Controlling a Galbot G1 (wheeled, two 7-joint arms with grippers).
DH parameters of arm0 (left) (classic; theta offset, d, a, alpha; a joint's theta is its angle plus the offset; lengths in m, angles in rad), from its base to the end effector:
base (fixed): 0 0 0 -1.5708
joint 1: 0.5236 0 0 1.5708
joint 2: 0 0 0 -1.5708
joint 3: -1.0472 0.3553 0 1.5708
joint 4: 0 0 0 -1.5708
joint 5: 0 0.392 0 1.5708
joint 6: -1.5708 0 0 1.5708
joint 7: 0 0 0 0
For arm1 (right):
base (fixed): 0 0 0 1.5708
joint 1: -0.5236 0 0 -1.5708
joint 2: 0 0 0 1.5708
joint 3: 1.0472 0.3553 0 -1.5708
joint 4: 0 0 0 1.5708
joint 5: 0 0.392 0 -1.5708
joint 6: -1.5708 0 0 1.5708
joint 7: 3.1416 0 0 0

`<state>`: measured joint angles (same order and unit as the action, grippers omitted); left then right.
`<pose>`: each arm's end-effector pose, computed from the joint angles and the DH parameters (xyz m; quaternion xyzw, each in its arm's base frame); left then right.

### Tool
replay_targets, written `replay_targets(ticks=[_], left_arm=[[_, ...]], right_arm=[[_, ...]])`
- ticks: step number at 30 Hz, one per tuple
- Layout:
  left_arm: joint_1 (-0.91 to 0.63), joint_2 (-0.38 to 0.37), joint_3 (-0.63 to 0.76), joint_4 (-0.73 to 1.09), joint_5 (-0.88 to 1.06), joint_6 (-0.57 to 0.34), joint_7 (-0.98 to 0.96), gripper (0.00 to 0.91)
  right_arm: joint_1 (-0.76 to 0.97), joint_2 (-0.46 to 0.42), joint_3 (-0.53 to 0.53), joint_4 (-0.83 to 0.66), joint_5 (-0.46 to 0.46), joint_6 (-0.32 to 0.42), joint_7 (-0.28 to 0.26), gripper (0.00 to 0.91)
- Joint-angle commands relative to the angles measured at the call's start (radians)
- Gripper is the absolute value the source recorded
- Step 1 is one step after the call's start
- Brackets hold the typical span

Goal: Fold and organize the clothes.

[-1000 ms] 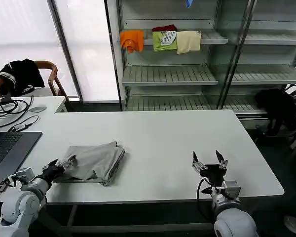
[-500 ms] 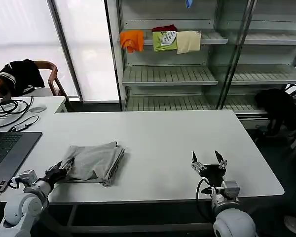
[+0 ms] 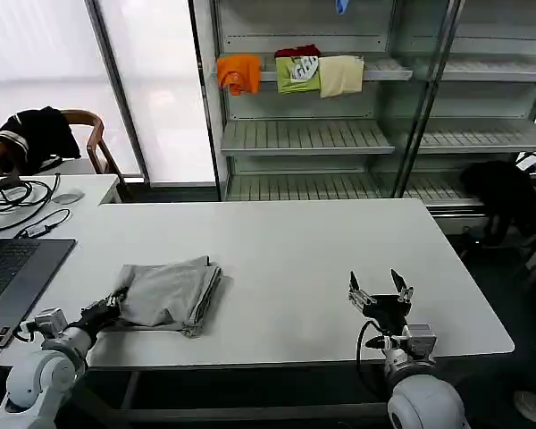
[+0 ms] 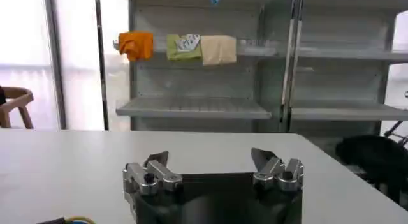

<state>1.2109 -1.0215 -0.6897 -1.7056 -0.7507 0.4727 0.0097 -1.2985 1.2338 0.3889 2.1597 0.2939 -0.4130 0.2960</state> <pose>0.3414 0.2128 -0.2840 0.0057 -0.9726 0.0982 0.2109 0.2770 -0.0042 -0.2201 0.0034 -0.9974 0.0234 0.0674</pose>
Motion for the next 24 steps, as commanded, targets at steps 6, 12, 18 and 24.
replay_targets(ticks=[6, 12, 18, 24], left_arm=[[-0.008, 0.157, -0.247, 0.049, 0.023, -0.044, 0.020, 0.000], [-0.004, 0.241, -0.297, 0.070, 0.024, -0.039, 0.048, 0.000], [-0.034, 0.253, -0.274, 0.117, 0.066, -0.048, 0.055, 0.000], [-0.049, 0.238, -0.254, 0.105, 0.075, -0.047, 0.051, 0.000]], right_arm=[[0.004, -0.007, -0.002, -0.007, 0.008, 0.003, 0.001, 0.907], [0.012, -0.003, -0.012, -0.018, 0.009, 0.005, 0.001, 0.907], [0.010, -0.003, -0.014, -0.015, 0.009, 0.004, 0.000, 0.907], [0.005, -0.008, -0.006, -0.019, 0.011, 0.006, 0.000, 0.907]])
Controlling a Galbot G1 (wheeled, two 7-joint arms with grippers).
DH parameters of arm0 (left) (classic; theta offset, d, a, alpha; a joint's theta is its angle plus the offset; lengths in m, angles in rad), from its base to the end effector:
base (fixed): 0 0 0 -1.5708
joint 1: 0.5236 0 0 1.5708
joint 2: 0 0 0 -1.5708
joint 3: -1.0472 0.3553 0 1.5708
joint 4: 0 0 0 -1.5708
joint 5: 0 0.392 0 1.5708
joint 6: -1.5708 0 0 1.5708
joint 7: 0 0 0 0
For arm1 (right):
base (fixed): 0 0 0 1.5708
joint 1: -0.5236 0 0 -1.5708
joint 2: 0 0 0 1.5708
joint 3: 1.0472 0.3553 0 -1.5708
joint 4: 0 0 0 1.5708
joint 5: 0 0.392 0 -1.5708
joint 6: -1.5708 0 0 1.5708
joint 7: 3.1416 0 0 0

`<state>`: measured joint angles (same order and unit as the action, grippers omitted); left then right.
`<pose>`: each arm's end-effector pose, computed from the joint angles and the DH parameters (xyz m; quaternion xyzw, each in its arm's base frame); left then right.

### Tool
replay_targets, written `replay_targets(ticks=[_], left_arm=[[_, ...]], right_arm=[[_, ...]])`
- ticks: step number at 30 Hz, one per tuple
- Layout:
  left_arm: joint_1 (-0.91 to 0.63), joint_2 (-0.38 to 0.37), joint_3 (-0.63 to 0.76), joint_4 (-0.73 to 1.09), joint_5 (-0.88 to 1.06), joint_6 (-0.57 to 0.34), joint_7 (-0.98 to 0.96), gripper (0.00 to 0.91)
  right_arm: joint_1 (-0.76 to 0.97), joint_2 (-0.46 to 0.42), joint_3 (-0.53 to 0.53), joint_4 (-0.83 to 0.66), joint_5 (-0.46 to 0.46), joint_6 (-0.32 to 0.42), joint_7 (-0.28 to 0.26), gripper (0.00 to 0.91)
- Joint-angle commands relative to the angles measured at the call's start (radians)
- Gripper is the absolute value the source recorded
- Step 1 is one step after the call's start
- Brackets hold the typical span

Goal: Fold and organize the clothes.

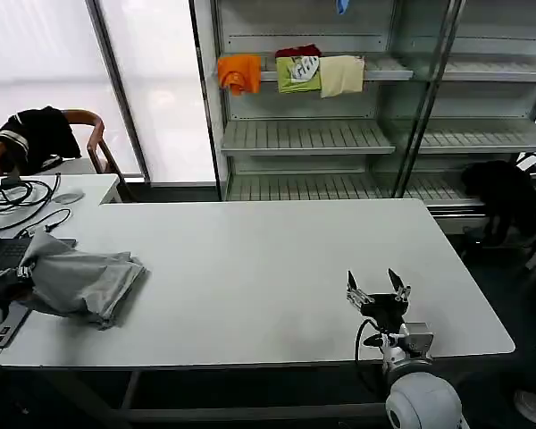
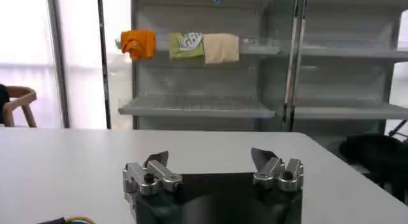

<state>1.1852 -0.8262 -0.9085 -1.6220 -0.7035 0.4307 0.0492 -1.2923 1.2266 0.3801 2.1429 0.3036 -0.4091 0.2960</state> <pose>0.3392 0.3353 -0.1954 0.1047 -0.9852 -0.0030 0.1357 0.2799 -0.0039 -0.2252 0.0074 -0.9970 0.0229 0.0730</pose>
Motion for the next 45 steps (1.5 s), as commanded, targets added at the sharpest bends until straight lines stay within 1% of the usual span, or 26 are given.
replay_targets(ticks=[1, 6, 9, 13, 16, 17, 19, 20, 21, 22, 24, 25, 26, 27, 28, 29, 32, 37, 38, 39, 40, 45], left_arm=[[-0.023, 0.041, -0.031, 0.010, 0.028, -0.004, 0.011, 0.000], [-0.011, 0.010, -0.013, -0.084, 0.039, 0.015, -0.007, 0.000], [0.011, -0.037, 0.017, -0.169, 0.069, 0.033, -0.027, 0.000], [0.019, -0.111, 0.107, -0.351, 0.073, 0.081, -0.085, 0.000], [-0.042, -0.137, 0.259, -0.491, 0.051, 0.130, -0.162, 0.000], [-0.078, -0.146, 0.336, -0.536, 0.053, 0.146, -0.196, 0.000], [-0.112, -0.156, 0.429, -0.568, 0.071, 0.147, -0.223, 0.000], [-0.131, -0.175, 0.509, -0.580, 0.102, 0.147, -0.236, 0.000], [-0.137, -0.179, 0.533, -0.580, 0.116, 0.147, -0.240, 0.000], [-0.144, -0.196, 0.638, -0.572, 0.134, 0.147, -0.245, 0.000], [-0.161, -0.224, 0.732, -0.537, 0.157, 0.147, -0.255, 0.000], [-0.187, -0.265, 0.793, -0.498, 0.211, 0.146, -0.247, 0.000], [-0.214, -0.294, 0.817, -0.438, 0.240, 0.146, -0.243, 0.000], [-0.240, -0.325, 0.836, -0.420, 0.247, 0.146, -0.243, 0.000], [-0.265, -0.353, 0.852, -0.336, 0.258, 0.146, -0.242, 0.000], [-0.284, -0.372, 0.861, -0.300, 0.288, 0.140, -0.233, 0.000], [-0.311, -0.393, 0.874, -0.197, 0.304, 0.124, -0.214, 0.000], [-0.331, -0.416, 0.888, -0.168, 0.291, 0.135, -0.206, 0.010], [-0.337, -0.421, 0.893, -0.168, 0.279, 0.140, -0.206, 0.171], [-0.342, -0.429, 0.898, -0.167, 0.268, 0.146, -0.211, 0.645], [-0.347, -0.437, 0.903, -0.162, 0.257, 0.146, -0.216, 0.907], [-0.361, -0.491, 0.912, -0.141, 0.154, 0.117, -0.229, 0.907]], right_arm=[[-0.002, 0.000, 0.003, -0.004, 0.001, 0.002, 0.000, 0.907], [0.005, 0.003, 0.004, -0.017, 0.001, 0.003, 0.000, 0.907], [0.010, 0.006, 0.006, -0.029, 0.001, 0.005, 0.000, 0.907], [0.008, 0.009, 0.015, -0.040, 0.000, 0.005, 0.000, 0.907], [0.005, 0.008, 0.028, -0.046, -0.002, 0.004, 0.000, 0.907], [0.003, 0.009, 0.035, -0.047, -0.002, 0.004, 0.000, 0.907], [0.001, 0.015, 0.041, -0.049, -0.003, -0.002, 0.001, 0.907], [0.000, 0.022, 0.043, -0.051, -0.004, -0.011, 0.001, 0.907], [-0.002, 0.026, 0.044, -0.051, -0.005, -0.015, 0.000, 0.907], [-0.009, 0.032, 0.046, -0.051, -0.007, -0.018, 0.001, 0.907], [-0.015, 0.038, 0.048, -0.051, -0.017, -0.018, 0.001, 0.907], [-0.019, 0.046, 0.048, -0.052, -0.026, -0.018, -0.001, 0.907], [-0.022, 0.051, 0.052, -0.051, -0.028, -0.020, -0.004, 0.907], [-0.025, 0.051, 0.055, -0.051, -0.028, -0.020, -0.005, 0.907], [-0.024, 0.048, 0.061, -0.052, -0.027, -0.020, -0.008, 0.907], [-0.023, 0.047, 0.063, -0.055, -0.027, -0.021, -0.008, 0.907], [-0.026, 0.048, 0.063, -0.054, -0.031, -0.022, -0.009, 0.907], [-0.021, 0.052, 0.056, -0.073, -0.037, -0.019, -0.011, 0.907], [-0.019, 0.054, 0.051, -0.077, -0.039, -0.019, -0.012, 0.907], [-0.015, 0.058, 0.047, -0.078, -0.042, -0.020, -0.014, 0.907], [-0.011, 0.063, 0.043, -0.082, -0.047, -0.022, -0.017, 0.907], [0.006, 0.080, 0.027, -0.102, -0.055, -0.029, -0.019, 0.907]])
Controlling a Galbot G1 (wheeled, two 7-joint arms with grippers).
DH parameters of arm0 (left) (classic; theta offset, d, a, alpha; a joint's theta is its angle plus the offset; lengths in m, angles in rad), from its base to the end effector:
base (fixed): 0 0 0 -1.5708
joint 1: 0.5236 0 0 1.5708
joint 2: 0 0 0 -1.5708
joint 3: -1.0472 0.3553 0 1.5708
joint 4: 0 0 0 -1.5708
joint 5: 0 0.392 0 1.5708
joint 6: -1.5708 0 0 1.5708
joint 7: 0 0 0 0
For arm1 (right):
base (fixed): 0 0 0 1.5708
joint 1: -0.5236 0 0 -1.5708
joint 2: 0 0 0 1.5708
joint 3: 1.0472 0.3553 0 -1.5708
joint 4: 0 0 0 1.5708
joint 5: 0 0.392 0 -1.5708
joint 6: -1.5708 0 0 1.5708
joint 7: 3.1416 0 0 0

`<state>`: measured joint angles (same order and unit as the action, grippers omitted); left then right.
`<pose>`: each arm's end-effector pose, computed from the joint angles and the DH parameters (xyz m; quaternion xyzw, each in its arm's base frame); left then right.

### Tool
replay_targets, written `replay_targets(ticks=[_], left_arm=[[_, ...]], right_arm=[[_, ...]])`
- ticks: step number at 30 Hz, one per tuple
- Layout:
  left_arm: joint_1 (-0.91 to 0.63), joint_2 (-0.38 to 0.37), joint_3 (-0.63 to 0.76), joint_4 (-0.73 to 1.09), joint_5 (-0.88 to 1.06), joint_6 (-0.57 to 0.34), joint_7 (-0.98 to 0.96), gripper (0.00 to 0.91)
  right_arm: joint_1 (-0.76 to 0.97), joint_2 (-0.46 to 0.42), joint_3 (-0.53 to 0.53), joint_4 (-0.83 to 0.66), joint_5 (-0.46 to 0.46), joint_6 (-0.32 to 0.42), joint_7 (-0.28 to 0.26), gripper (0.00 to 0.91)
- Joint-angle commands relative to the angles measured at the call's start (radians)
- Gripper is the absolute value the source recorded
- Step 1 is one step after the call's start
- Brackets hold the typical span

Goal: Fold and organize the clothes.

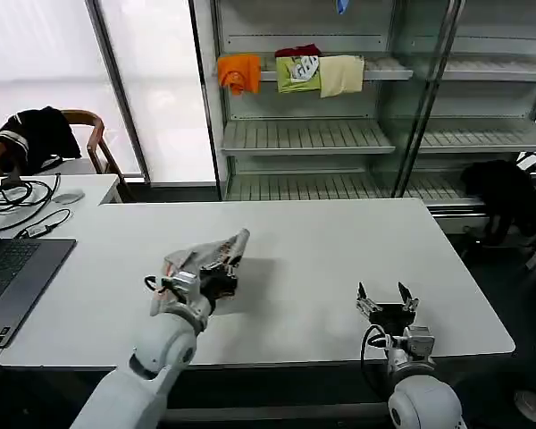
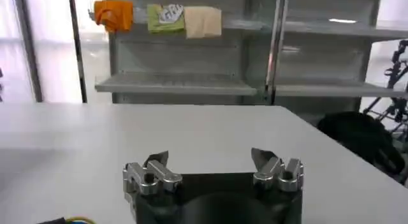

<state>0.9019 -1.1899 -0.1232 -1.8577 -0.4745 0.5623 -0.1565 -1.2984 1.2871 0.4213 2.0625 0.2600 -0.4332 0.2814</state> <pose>0.3833 -0.0452 -0.2282 -0.1726 -0.9726 -0.0251 0.1539 0.2899 -0.0138 -0.2533 -0.0268 -0.9927 0.0256 0.1146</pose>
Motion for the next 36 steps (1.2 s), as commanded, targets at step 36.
replay_targets(ticks=[36], left_arm=[[0.147, 0.094, -0.322, -0.144, -0.060, 0.011, -0.155, 0.907]], right_arm=[[0.446, 0.174, -0.284, -0.270, 0.674, -0.144, 0.184, 0.907]])
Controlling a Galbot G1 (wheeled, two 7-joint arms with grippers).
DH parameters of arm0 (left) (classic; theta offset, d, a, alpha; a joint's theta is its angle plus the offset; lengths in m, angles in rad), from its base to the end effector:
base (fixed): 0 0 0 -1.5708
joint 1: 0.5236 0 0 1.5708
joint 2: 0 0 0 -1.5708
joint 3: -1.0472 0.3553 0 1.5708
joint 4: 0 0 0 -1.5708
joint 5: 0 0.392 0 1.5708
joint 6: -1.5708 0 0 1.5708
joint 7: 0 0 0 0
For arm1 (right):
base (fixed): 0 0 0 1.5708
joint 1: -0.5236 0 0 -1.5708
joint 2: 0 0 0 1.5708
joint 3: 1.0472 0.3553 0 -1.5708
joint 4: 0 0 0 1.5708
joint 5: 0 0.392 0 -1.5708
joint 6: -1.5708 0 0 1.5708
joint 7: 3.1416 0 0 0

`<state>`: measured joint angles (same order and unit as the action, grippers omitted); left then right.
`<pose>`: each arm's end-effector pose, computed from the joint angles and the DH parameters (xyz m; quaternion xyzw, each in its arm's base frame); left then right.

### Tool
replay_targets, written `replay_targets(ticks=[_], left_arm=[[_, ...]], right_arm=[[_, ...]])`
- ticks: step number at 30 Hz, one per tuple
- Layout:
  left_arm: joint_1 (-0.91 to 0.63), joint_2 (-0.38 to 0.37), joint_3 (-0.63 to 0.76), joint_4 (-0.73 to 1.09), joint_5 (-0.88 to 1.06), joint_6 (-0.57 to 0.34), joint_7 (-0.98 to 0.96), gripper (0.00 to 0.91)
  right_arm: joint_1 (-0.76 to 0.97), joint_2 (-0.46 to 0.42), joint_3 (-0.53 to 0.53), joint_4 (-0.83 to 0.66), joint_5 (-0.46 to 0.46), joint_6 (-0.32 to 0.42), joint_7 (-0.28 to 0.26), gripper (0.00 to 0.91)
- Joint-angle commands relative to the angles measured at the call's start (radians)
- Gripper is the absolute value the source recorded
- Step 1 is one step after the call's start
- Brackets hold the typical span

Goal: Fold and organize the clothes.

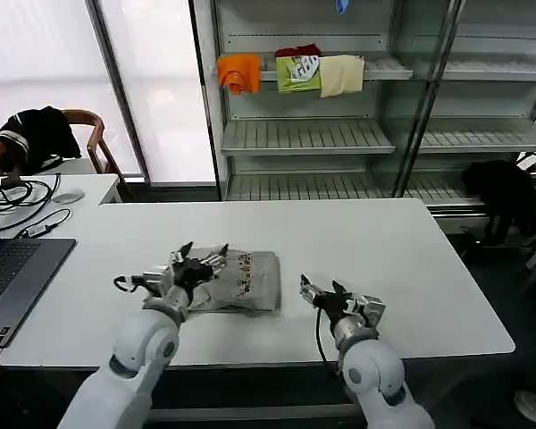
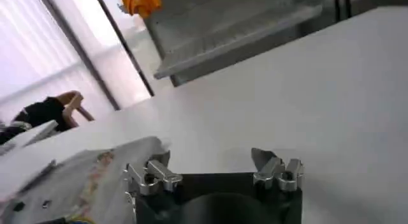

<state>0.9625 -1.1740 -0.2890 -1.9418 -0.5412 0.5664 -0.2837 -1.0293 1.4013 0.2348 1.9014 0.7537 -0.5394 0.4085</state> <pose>0.3735 0.0041 -0.1986 -0.0658 -0.9897 0.0101 0.1264 0.3597 0.0656 -0.2362 0.0836 -0.9547 -0.1999 0.2042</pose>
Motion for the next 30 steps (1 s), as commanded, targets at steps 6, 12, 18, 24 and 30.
replay_targets(ticks=[6, 12, 18, 24, 30], left_arm=[[0.091, 0.083, -0.171, -0.064, 0.006, 0.008, -0.032, 0.907], [0.097, 0.083, -0.169, -0.066, 0.002, 0.010, -0.032, 0.907], [0.098, 0.084, -0.165, -0.066, -0.007, 0.010, -0.035, 0.907], [0.101, 0.083, -0.164, -0.069, -0.026, 0.010, -0.036, 0.907], [0.102, 0.080, -0.161, -0.072, -0.038, 0.010, -0.037, 0.907]], right_arm=[[0.193, 0.095, -0.131, -0.138, 0.170, -0.038, 0.075, 0.907], [0.195, 0.102, -0.144, -0.155, 0.166, -0.039, 0.112, 0.816], [0.186, 0.093, -0.160, -0.155, 0.154, -0.040, 0.134, 0.715], [0.176, 0.093, -0.157, -0.161, 0.141, -0.040, 0.159, 0.534], [0.170, 0.091, -0.157, -0.175, 0.124, -0.041, 0.159, 0.595]])
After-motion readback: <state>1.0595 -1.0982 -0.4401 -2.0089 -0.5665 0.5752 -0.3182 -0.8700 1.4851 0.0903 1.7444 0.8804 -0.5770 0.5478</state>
